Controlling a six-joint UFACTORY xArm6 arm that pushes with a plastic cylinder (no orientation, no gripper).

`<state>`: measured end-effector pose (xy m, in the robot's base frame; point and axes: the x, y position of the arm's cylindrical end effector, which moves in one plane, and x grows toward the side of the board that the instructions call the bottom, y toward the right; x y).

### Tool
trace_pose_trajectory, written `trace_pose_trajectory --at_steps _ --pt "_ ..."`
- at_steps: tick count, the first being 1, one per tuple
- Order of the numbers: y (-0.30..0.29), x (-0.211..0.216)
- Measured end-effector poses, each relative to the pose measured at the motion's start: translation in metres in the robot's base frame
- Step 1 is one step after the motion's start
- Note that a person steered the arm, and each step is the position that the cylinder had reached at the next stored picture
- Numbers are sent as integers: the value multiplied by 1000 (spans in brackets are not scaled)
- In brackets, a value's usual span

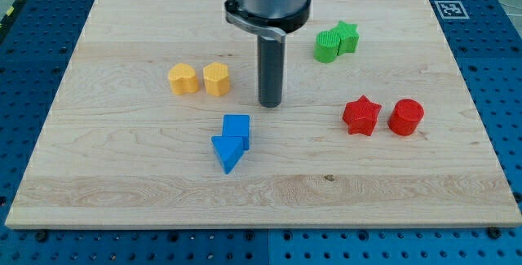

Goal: Push the hexagon to the right side of yellow heart

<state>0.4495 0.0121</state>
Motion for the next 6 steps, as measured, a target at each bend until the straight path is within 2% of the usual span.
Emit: trace_pose_trajectory --at_steps 3,6 --pt "-28 -30" --pt "-63 -36"
